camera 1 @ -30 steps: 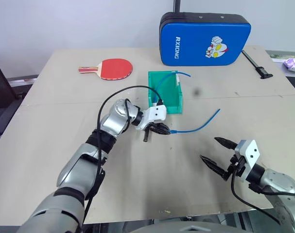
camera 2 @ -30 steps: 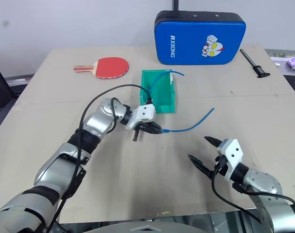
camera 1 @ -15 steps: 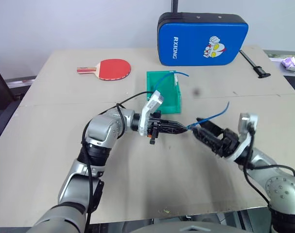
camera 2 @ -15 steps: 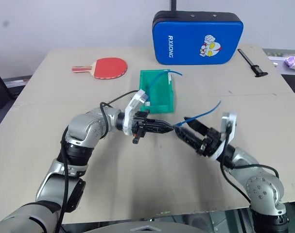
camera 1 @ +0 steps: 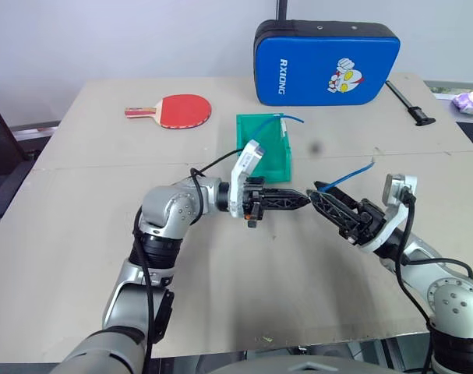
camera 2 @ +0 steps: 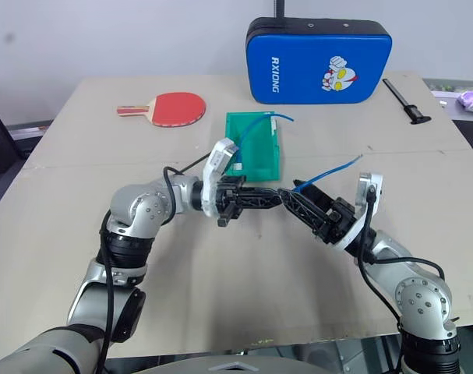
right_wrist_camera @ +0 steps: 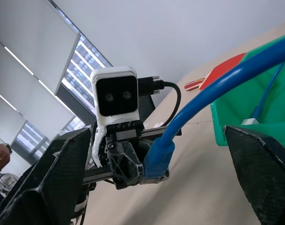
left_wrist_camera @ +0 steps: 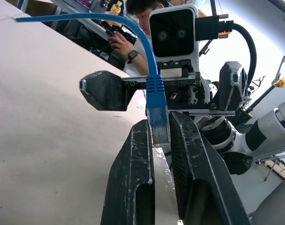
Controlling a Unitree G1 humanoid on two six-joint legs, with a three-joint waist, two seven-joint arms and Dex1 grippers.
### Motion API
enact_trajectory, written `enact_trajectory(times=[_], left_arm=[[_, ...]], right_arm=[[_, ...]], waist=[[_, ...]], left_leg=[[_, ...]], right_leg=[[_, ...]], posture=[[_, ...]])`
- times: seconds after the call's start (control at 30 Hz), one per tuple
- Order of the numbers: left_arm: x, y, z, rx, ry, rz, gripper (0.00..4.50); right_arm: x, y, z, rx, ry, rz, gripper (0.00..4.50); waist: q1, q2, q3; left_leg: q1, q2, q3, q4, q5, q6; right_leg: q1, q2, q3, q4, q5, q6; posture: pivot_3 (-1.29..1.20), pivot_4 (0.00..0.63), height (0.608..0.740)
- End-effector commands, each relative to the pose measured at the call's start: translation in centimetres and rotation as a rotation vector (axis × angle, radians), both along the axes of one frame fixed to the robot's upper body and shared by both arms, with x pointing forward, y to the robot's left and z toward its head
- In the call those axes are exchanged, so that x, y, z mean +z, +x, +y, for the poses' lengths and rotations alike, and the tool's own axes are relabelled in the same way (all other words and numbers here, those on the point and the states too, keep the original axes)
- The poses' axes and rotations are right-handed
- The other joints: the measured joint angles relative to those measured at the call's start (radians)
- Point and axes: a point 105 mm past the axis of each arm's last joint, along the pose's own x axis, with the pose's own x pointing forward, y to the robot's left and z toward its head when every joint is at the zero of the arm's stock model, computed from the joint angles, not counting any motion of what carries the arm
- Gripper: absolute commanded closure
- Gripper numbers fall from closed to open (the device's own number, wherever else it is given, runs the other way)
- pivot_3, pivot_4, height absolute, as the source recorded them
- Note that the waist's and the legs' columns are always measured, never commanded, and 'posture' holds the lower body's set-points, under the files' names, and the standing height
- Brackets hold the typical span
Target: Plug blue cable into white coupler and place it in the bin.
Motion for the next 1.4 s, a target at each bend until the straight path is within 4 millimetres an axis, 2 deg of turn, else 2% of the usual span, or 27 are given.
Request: enact_trajectory(times=[0.03,0.23,0.27,0.5,0.57,0.63,0.73,0.77,0.9,1.0,1.13,1.23,1.33,1.4], left_arm=[[0.8,-0.5,-0.5,-0.032,-0.008,-0.048,4.50],[1.0,-0.3,-0.7,-0.021,-0.026,-0.040,4.50],[1.0,-0.2,-0.7,-0.018,-0.031,-0.033,4.50],[1.5,0.7,-0.7,0.042,-0.093,-0.024,4.50],[1.3,0.6,-0.6,0.047,-0.093,-0.022,3.54],[1.2,0.3,-0.5,0.042,-0.095,-0.015,2.94],[1.9,0.5,-0.2,0.092,-0.133,-0.025,1.52],[2.1,0.3,0.0,0.109,-0.138,-0.032,1.27],[1.7,-1.2,0.8,0.165,-0.052,-0.137,1.27],[1.9,-1.8,1.8,0.274,0.026,-0.280,1.27],[3.7,0.1,4.7,0.668,0.030,-0.488,1.27],[5.2,-0.3,6.4,0.942,0.015,-0.651,1.27],[4.4,-0.9,9.7,1.254,0.183,-0.855,1.27],[3.4,-2.0,11.2,1.350,0.268,-0.942,1.27]], right_arm=[[1.3,-0.3,0.2,-0.001,0.028,-0.051,1.41],[1.3,-0.4,0.3,0.007,0.029,-0.053,4.29],[1.4,-0.4,0.3,0.010,0.031,-0.054,4.44],[1.8,-0.7,0.6,0.050,0.046,-0.060,4.44],[2.0,-0.6,0.7,0.054,0.054,-0.060,4.50],[2.2,-0.3,0.6,0.045,0.067,-0.057,4.50],[2.2,0.8,-0.3,-0.015,0.066,-0.050,4.50],[2.2,1.0,-0.7,-0.025,0.061,-0.051,4.50],[2.5,2.1,-2.3,-0.059,0.057,-0.054,4.50],[2.8,3.3,-3.3,-0.103,0.056,-0.063,4.50],[2.7,5.6,-4.7,-0.219,0.039,-0.085,4.50],[1.9,7.1,-5.1,-0.291,0.002,-0.092,4.50],[1.9,8.1,-4.5,-0.306,-0.002,-0.116,4.50],[2.0,8.3,-3.8,-0.288,-0.015,-0.142,4.50]], waist=[[0.000,0.000,0.000],[0.000,0.000,0.000],[0.000,0.000,0.000],[0.000,0.000,0.000],[0.000,0.000,0.000],[-0.001,0.000,0.000],[-0.001,0.000,0.000],[-0.001,0.000,0.000],[-0.001,0.000,0.000],[-0.002,0.000,0.000],[0.001,0.000,0.000],[0.003,0.000,0.000],[0.003,0.001,0.000],[-0.002,0.002,-0.001]], left_leg=[[0.000,0.000,0.000,0.000,0.000,0.000],[0.000,0.000,0.000,0.000,0.000,0.000],[0.000,0.000,0.000,0.000,0.000,0.000],[0.000,0.000,0.000,0.000,0.000,0.000],[0.000,0.000,0.000,0.000,0.000,0.000],[0.000,0.000,0.000,0.000,0.000,0.000],[0.000,0.000,0.000,0.000,0.000,0.000],[0.000,0.000,0.000,0.000,0.000,0.000],[-0.001,0.000,0.000,0.000,0.000,0.000],[-0.001,0.000,0.000,-0.001,0.000,0.000],[0.000,0.001,0.000,-0.002,0.000,0.000],[0.000,0.000,0.001,-0.002,0.000,0.000],[0.000,0.000,0.002,-0.003,0.000,-0.001],[0.001,0.000,0.004,-0.007,0.001,-0.002]], right_leg=[[0.000,0.000,0.000,0.000,0.000,0.000],[0.000,0.000,0.000,0.000,0.000,0.000],[0.000,0.000,0.000,0.000,0.000,0.000],[0.000,0.000,0.000,-0.001,0.000,0.000],[0.000,0.000,0.000,-0.001,0.000,0.000],[0.000,0.000,0.000,-0.001,0.000,0.000],[0.000,0.000,0.000,-0.001,0.000,0.000],[0.000,0.000,0.000,-0.001,0.000,0.000],[0.000,-0.001,0.001,-0.002,0.000,0.000],[0.000,-0.001,0.001,-0.003,0.000,0.000],[0.000,-0.001,0.002,-0.002,0.000,0.000],[0.000,-0.001,0.004,-0.003,0.000,0.000],[0.000,-0.002,0.006,-0.004,0.000,0.000],[-0.002,-0.002,0.008,-0.005,0.000,0.000]], posture=[[0.00,0.150,0.740],[0.00,0.150,0.740],[0.00,0.150,0.740],[0.00,0.150,0.740],[0.00,0.150,0.740],[0.00,0.150,0.740],[0.00,0.150,0.740],[0.00,0.150,0.740],[0.00,0.150,0.740],[0.00,0.150,0.740],[0.00,0.150,0.740],[0.00,0.150,0.740],[0.00,0.150,0.740],[0.00,0.150,0.740]])
